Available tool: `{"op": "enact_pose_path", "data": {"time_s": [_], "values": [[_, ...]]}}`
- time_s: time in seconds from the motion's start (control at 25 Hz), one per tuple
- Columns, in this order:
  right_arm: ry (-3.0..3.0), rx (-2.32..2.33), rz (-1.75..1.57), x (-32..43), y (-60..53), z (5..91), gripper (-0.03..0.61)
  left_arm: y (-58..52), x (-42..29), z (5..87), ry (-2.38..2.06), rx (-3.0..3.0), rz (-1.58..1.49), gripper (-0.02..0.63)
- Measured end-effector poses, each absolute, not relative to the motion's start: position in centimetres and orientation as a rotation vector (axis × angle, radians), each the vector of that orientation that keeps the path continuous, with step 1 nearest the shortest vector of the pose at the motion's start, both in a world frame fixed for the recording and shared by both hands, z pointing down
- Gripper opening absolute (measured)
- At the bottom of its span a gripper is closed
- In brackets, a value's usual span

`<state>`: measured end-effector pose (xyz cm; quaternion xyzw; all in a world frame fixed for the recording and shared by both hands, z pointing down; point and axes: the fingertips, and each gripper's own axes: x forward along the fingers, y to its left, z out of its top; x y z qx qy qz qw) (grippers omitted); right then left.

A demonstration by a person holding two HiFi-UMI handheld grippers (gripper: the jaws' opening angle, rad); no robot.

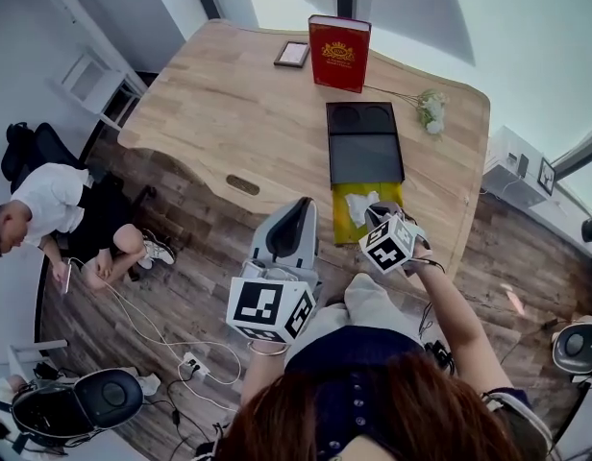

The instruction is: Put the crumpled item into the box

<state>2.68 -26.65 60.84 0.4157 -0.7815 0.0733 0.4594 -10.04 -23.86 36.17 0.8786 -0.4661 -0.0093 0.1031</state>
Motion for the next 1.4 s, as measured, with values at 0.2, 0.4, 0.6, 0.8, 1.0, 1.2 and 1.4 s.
{"op": "enact_pose_path", "data": {"time_s": [0.2,0.4,0.6,0.8,1.0,1.2,1.4], "values": [[-1.949,1.132,0.220,2.5,-25.9,58.5,0.028,-23.1,-10.1,36.2,-1.326,2.621,-0.033,0.035],[-1.965,1.223,0.218,2.4,-25.1,56.2,0.028,-22.3,-9.7,36.1,-1.273,2.649,-0.027,0.035],[-1.987,1.329,0.188,2.1,-24.2,53.5,0.026,-21.5,-9.3,36.2,-1.243,2.674,-0.019,0.035],[-2.012,1.452,0.165,2.4,-23.1,50.7,0.026,-21.0,-8.5,36.2,-1.217,2.693,-0.015,0.034],[-2.045,1.514,0.124,2.5,-21.5,48.2,0.026,-20.2,-7.2,36.1,-1.191,2.706,-0.009,0.034],[-2.112,1.535,0.054,2.7,-20.2,45.4,0.026,-18.9,-5.6,35.3,-1.179,2.736,-0.020,0.034],[-2.175,1.564,-0.009,3.1,-18.5,42.8,0.026,-17.3,-4.3,34.8,-1.197,2.746,-0.025,0.035]]}}
